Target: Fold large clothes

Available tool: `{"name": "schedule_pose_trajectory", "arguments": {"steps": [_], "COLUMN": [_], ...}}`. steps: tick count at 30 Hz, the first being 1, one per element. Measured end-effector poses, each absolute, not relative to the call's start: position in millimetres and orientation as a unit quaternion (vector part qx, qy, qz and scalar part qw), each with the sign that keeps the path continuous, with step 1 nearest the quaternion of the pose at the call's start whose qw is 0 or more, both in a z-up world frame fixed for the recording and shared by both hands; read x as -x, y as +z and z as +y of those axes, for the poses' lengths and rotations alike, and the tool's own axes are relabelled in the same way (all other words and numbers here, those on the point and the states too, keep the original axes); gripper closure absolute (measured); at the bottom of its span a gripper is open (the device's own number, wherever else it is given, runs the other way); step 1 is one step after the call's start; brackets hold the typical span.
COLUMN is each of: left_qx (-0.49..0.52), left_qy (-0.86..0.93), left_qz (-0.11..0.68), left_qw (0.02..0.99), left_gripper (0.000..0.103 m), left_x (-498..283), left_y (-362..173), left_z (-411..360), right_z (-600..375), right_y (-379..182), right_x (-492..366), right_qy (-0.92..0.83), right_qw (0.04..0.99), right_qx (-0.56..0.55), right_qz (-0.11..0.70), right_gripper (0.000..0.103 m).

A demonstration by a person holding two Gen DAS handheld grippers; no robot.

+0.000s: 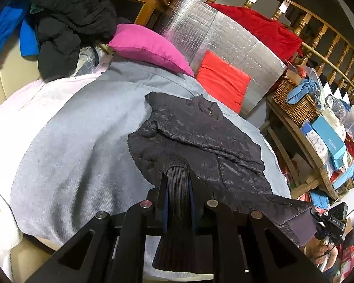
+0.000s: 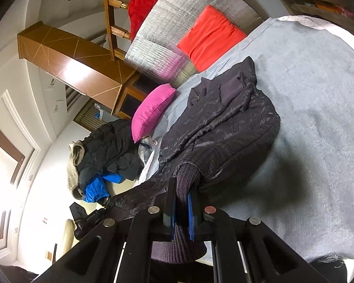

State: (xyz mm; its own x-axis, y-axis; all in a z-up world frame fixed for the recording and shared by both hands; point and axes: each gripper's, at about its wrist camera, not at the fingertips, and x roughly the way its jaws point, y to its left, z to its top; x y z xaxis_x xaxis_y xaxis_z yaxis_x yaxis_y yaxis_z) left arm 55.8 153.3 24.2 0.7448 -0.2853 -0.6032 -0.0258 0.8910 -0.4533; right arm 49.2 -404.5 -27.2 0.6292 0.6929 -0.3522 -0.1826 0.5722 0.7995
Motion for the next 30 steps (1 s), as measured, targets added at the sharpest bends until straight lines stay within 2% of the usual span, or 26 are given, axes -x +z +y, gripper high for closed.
{"name": "schedule_pose_trajectory", "arguments": {"steps": [30], "left_qx": [0.223], "left_qy": [-0.067], "left_qz": [0.353], "left_qw": [0.906], "left_gripper": [0.088], "left_x": [-51], "left_y": [14], "left_z": [154], "right_z": [-403], "right_y": [-30], "right_x": [-53], "right_qy": [0.271], "right_qw": [0.816], "right_qx": [-0.388], "right_qz": [0.332], "right_gripper": [0.094]}}
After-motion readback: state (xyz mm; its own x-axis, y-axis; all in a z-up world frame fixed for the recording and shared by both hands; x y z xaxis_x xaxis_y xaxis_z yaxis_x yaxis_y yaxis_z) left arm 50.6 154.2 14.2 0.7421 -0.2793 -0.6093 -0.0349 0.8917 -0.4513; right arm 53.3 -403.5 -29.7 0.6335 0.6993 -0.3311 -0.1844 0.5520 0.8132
